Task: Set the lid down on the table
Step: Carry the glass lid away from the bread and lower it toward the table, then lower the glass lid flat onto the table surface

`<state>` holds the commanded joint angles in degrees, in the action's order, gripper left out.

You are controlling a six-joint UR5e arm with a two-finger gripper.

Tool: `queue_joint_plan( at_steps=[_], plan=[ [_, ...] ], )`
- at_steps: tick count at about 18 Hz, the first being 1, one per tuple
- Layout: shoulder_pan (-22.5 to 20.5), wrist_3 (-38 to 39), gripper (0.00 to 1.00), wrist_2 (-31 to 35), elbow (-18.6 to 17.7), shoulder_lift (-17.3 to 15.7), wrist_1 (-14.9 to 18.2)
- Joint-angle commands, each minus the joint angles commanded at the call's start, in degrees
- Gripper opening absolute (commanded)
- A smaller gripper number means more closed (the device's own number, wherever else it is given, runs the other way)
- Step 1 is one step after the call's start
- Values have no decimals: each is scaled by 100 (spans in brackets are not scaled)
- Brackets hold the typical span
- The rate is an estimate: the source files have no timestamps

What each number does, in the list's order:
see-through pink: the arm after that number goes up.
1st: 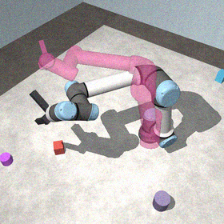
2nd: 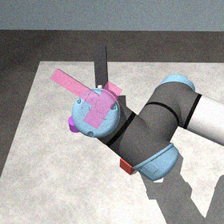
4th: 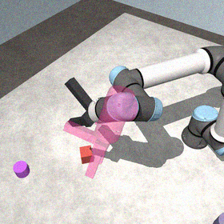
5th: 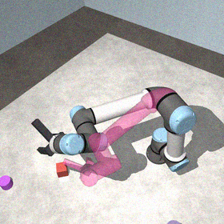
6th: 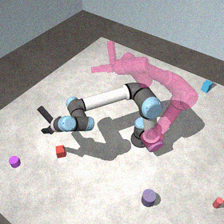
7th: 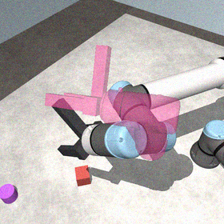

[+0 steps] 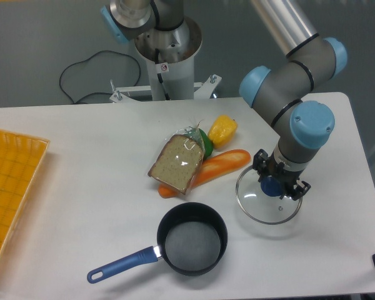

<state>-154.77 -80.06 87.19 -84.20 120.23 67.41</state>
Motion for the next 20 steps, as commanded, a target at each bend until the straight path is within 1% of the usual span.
queue_joint_plan(
  at_steps=[2,4,6,8,20],
  plan=[
    [-26,-62,60,9,-26,18,-9],
    [-35,-106,61,9,-96,27,-87],
    [-70,-158,61,0,-202,35,-324],
    [-79,-168,61,9,-263,70,-448],
    [-79,-246,60,9,-272,176,-492]
  ],
)
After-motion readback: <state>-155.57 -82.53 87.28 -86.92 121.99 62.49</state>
